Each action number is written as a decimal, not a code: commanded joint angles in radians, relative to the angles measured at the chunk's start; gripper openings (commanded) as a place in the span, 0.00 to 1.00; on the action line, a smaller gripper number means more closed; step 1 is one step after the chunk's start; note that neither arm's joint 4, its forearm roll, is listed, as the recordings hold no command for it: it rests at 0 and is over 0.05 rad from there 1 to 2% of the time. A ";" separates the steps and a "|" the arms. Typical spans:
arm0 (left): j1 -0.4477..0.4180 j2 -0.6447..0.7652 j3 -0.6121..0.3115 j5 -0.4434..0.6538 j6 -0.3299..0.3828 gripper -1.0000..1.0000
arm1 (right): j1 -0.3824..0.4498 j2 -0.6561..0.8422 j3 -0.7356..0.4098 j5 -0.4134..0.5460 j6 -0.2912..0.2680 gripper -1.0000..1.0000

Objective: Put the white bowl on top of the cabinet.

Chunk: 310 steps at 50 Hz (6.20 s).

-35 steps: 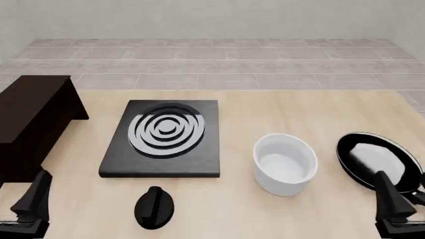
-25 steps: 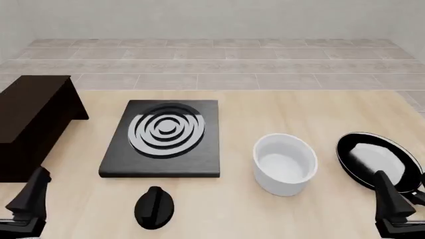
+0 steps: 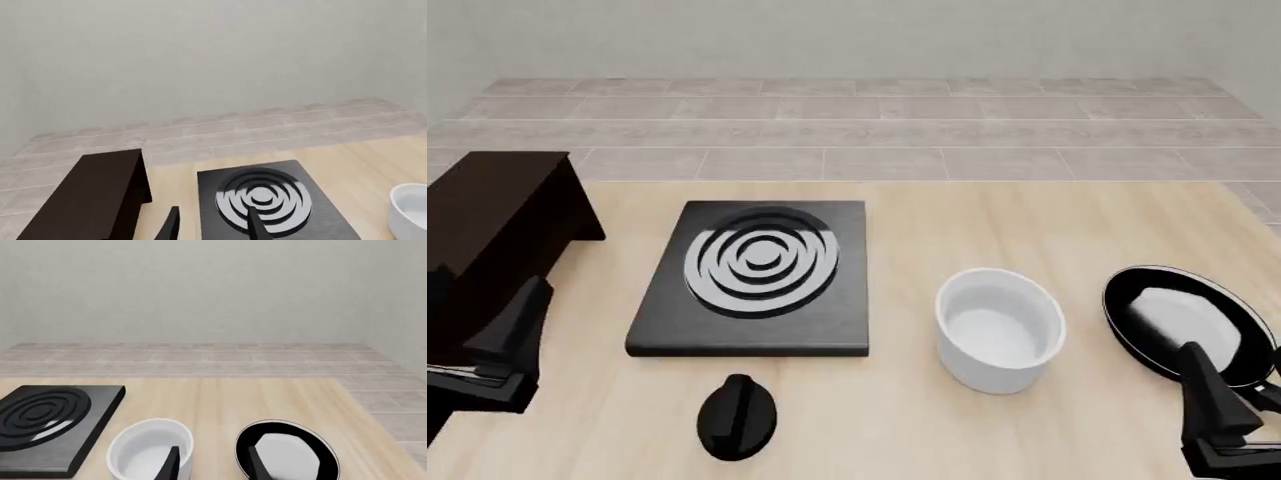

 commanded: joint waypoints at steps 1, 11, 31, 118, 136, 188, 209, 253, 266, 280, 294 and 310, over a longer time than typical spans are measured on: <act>-0.092 0.216 -0.078 -0.111 0.038 1.00 | 0.000 0.000 -0.001 0.002 0.000 1.00; -0.254 0.333 -0.168 -0.154 0.081 1.00 | 0.000 0.002 -0.002 0.001 -0.001 1.00; -0.435 0.642 -0.356 -0.185 0.172 1.00 | 0.000 0.006 0.000 -0.005 0.000 1.00; -0.576 1.679 -1.487 0.409 0.001 1.00 | 0.000 0.012 -0.001 -0.011 0.000 1.00; -0.649 1.818 -1.630 0.571 -0.084 1.00 | 0.000 0.012 -0.001 -0.011 0.000 1.00; -0.721 1.975 -1.675 0.584 -0.255 1.00 | 0.000 0.012 -0.001 -0.011 0.000 1.00; -0.716 2.044 -1.692 0.556 -0.289 1.00 | 0.000 0.012 -0.001 -0.011 0.000 1.00; -0.688 2.140 -1.765 0.571 -0.280 0.00 | 0.000 0.012 -0.001 -0.011 0.000 1.00; -0.685 2.020 -1.698 0.573 -0.263 0.00 | 0.000 0.012 -0.001 -0.011 0.000 1.00; -0.651 1.914 -1.652 0.584 -0.236 0.00 | 0.000 0.012 -0.001 -0.011 0.000 1.00; -0.620 1.824 -1.606 0.584 -0.223 0.00 | 0.000 0.012 -0.001 -0.011 -0.001 1.00; -0.572 1.743 -1.560 0.584 -0.227 0.00 | 0.000 0.012 -0.001 -0.011 0.000 1.00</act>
